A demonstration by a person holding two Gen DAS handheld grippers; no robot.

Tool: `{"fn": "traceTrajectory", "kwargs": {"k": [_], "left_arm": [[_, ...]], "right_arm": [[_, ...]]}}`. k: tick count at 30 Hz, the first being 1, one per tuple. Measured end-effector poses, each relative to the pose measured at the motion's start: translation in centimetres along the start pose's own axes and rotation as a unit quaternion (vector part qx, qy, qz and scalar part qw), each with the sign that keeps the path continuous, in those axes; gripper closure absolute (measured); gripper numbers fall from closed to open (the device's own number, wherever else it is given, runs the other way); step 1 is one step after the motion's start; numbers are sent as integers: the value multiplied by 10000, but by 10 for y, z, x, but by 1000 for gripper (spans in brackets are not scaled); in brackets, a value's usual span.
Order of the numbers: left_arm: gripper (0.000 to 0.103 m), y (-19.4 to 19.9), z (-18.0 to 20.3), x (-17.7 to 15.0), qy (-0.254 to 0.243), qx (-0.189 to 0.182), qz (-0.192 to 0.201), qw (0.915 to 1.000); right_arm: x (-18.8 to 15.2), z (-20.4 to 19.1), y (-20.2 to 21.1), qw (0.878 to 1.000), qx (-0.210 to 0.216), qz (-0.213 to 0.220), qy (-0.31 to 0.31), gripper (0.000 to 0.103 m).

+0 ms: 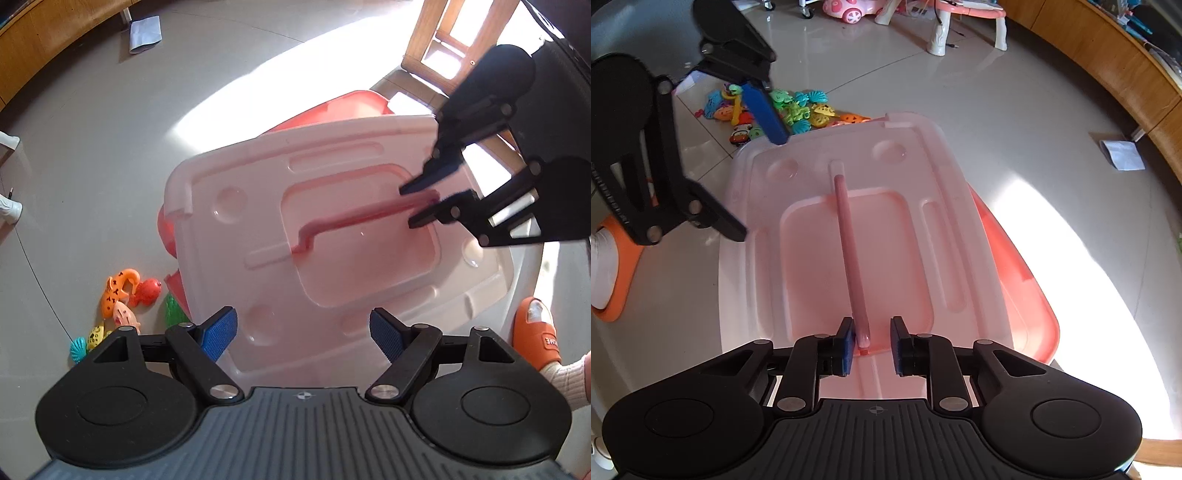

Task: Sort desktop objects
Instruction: 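Carry the lid over the pink bin with the right gripper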

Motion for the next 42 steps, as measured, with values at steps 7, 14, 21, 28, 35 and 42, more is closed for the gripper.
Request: {"fn": "traceTrajectory", "kwargs": {"k": [7, 14, 21, 28, 35, 42], "left_arm": [[16, -18, 7, 23, -426, -199, 62, 9989], [16, -21, 20, 30, -565, -386, 128, 9976], [16, -23, 29, 30, -664, -485, 78, 9966], [16, -23, 31, 29, -633, -533, 117, 9965], [16, -23, 31, 34, -536, -567, 142, 9968], [16, -23, 35, 35, -502, -617, 144, 9967]], "right_arm": [[1, 9, 9, 10000, 16, 23, 90, 96], [5, 28, 13, 9997, -211, -58, 117, 95], [9, 37, 9, 9990, -329, -197, 208, 94], [14, 46, 12, 9985, -465, -174, 222, 94], [19, 47, 18, 9979, -503, -187, 367, 94], [27, 46, 18, 9953, -588, -301, 711, 94]]}}
Point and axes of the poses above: each gripper's, at about its wrist camera, not at the fingertips, and y roughly against the way its jaws point, z to its right, x to its top, the point moved 5 cm from there along -y, roughly the way its jaws point, and after that the axes turned 4 degrees about -y, right-handed, at the moved point
